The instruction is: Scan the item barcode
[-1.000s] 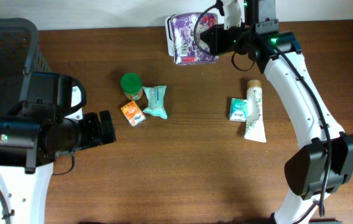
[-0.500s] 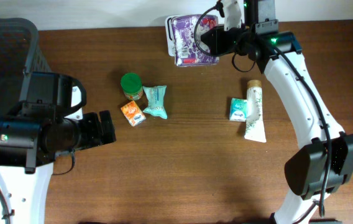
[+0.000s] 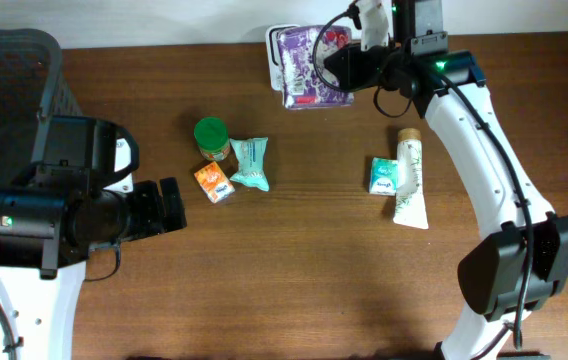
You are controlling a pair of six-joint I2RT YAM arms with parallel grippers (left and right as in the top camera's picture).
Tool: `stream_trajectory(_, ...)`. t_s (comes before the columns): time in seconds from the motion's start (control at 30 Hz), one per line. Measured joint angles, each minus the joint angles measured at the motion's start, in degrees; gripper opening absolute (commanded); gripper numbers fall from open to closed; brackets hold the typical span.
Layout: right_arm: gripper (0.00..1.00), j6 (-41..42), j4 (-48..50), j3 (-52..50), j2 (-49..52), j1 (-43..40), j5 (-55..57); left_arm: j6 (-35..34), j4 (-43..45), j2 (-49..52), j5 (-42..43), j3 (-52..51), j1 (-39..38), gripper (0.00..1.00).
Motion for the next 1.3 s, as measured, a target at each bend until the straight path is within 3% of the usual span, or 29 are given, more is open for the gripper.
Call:
stream_trajectory(0.17,0.04,0.1,-9.2,0.1,0.0,1.8,17.5,0.0,0.0,0.0,0.0,0.0,0.0,0.99)
stream_trajectory(0.33,0.04,2.5,-14.0,-0.9,0.4,8.8,42.9,0.0,0.0,0.0,0.0,0.0,0.0,0.99)
stream_trajectory(0.53,0.04,6.0,-21.1,-1.0,8.2,14.7,57.5,0.0,0.0,0.0,0.0,0.0,0.0,0.99)
stream_trajectory(0.57,0.08,6.3,-22.4,-1.0,11.2,15.1,58.6,0.0,0.0,0.0,0.0,0.0,0.0,0.99)
stream_trajectory(0.63,0.20,7.0,-23.4,-1.2,14.0,15.8,59.3,0.0,0.0,0.0,0.0,0.0,0.0,0.99)
stream_trajectory(0.73,0.28,7.1,-23.1,-1.2,14.6,18.0,59.3,0.0,0.0,0.0,0.0,0.0,0.0,0.99)
stream_trajectory(0.8,0.39,7.0,-22.4,-1.2,14.6,20.4,58.4,0.0,0.0,0.0,0.0,0.0,0.0,0.99)
stream_trajectory(1.1,0.53,7.2,-22.4,0.9,14.3,22.8,38.2,0.0,0.0,0.0,0.0,0.0,0.0,0.99)
stream_trajectory(1.2,0.78,7.2,-26.8,6.4,14.4,22.9,30.5,0.0,0.0,0.0,0.0,0.0,0.0,0.99)
stream_trajectory(1.3,0.83,7.1,-28.7,13.7,14.3,22.4,29.1,0.0,0.0,0.0,0.0,0.0,0.0,0.99)
